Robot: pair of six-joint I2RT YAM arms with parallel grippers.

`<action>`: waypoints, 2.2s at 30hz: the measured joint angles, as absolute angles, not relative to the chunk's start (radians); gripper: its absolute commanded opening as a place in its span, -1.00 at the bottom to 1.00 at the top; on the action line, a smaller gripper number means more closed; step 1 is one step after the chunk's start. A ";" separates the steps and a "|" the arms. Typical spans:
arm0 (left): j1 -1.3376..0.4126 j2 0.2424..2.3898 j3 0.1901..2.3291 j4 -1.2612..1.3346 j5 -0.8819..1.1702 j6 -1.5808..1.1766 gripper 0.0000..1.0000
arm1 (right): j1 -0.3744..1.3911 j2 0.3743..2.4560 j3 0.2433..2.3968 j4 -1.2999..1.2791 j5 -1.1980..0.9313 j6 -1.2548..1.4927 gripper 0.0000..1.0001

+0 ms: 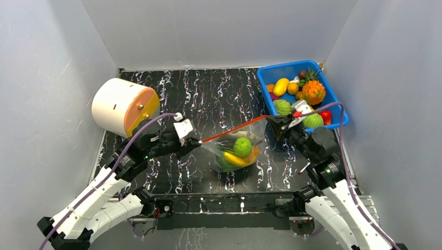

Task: Place the food in the zip-top bag and seal the zipper
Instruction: Zip the zipper food storage bag at the center of the board, then place the zipper food storage bag at the center of the board, then reset both arms

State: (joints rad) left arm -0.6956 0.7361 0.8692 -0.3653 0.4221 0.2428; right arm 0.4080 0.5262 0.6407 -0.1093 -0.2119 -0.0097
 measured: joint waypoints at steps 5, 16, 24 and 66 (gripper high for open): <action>-0.696 0.813 0.847 -0.334 0.351 0.155 -1.00 | 0.397 0.729 0.638 -0.029 -0.197 -0.022 -1.00; -0.695 0.896 0.838 -0.258 0.014 0.131 -0.80 | 0.397 1.110 0.712 0.181 -0.213 -0.027 -1.00; -0.695 1.050 0.888 -0.228 -0.190 0.155 0.13 | 0.397 1.295 0.830 0.265 -0.219 0.000 -0.29; -0.695 0.837 0.868 -0.199 -0.165 -0.381 0.97 | 0.397 0.679 0.754 -0.278 -0.144 0.496 0.96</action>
